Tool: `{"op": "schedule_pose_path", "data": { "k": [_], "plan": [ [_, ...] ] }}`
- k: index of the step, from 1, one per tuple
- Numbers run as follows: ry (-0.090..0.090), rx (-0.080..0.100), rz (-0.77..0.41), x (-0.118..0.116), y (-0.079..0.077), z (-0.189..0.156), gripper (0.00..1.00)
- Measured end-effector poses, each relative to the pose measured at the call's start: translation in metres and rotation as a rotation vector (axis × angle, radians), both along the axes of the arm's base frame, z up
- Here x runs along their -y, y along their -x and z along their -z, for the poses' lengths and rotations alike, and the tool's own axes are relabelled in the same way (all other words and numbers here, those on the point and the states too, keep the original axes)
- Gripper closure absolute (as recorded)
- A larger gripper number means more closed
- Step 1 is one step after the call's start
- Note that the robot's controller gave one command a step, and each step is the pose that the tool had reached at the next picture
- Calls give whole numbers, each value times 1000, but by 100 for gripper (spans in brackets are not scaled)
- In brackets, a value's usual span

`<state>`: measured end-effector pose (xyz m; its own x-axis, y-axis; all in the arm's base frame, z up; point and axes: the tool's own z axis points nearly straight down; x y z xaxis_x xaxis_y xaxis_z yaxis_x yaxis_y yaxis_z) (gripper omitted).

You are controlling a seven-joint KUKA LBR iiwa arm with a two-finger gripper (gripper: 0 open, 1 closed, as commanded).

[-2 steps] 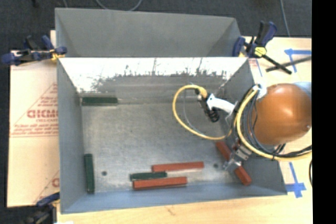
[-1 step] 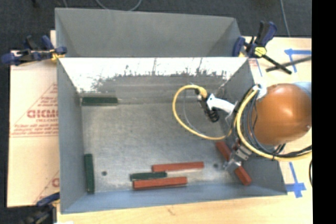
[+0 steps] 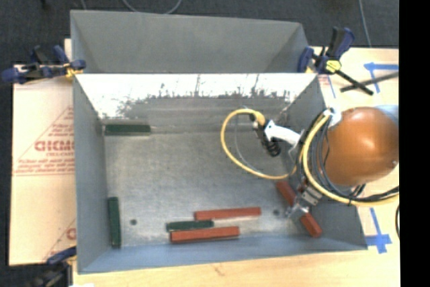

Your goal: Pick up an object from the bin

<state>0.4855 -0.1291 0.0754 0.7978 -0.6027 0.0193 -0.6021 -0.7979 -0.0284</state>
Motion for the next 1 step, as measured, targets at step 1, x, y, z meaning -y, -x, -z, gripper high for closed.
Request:
{"op": "schedule_pose_path", "data": {
  "k": [1],
  "plan": [
    [12, -28, -109, -27, -18, 4, 100]
  ]
}}
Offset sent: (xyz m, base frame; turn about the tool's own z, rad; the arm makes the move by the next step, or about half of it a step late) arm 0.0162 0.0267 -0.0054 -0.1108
